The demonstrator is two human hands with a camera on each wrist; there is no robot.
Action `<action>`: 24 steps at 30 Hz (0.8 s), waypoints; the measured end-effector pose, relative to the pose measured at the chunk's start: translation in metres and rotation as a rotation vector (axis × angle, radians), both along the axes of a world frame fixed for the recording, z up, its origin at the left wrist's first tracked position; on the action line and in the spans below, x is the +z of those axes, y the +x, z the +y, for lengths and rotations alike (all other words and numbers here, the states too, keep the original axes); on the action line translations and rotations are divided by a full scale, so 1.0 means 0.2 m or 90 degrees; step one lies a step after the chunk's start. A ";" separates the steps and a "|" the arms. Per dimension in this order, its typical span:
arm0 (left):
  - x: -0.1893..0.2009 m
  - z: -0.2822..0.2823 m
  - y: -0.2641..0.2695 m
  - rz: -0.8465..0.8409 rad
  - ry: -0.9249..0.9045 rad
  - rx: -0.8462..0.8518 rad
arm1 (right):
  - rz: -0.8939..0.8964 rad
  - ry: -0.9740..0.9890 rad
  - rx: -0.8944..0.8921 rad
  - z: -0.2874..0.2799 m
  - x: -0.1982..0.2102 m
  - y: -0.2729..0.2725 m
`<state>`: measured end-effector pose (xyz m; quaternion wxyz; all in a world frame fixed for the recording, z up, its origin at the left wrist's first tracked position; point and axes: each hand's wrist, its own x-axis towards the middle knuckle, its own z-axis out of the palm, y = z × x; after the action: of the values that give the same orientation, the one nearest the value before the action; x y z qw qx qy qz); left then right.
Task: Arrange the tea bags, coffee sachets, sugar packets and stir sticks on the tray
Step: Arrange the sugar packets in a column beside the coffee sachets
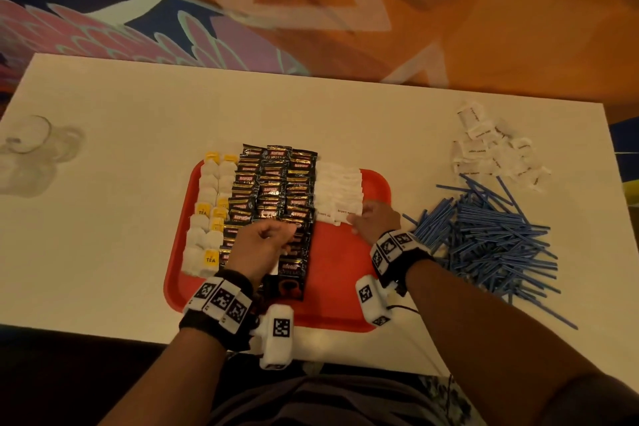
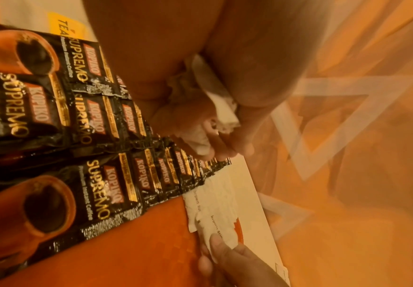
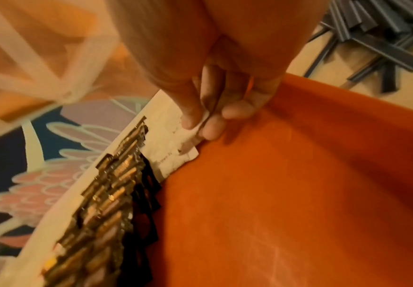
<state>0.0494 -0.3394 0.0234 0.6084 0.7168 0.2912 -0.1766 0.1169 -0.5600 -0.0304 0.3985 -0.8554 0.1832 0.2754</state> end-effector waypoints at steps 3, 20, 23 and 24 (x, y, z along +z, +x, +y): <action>0.01 0.03 -0.01 -0.015 0.007 -0.003 | -0.020 -0.090 0.019 0.01 -0.01 0.01; 0.00 0.07 -0.04 -0.022 -0.006 0.001 | -0.144 -0.103 0.224 0.07 -0.02 -0.04; -0.01 0.09 -0.05 -0.018 -0.016 0.007 | -0.138 -0.085 0.195 0.08 -0.02 -0.03; -0.01 0.09 -0.06 -0.020 -0.020 0.010 | -0.133 -0.083 0.191 0.08 -0.02 -0.03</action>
<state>0.0382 -0.3223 0.0213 0.6255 0.7074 0.2846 -0.1653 0.1114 -0.5434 -0.0347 0.3135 -0.9212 0.0284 0.2288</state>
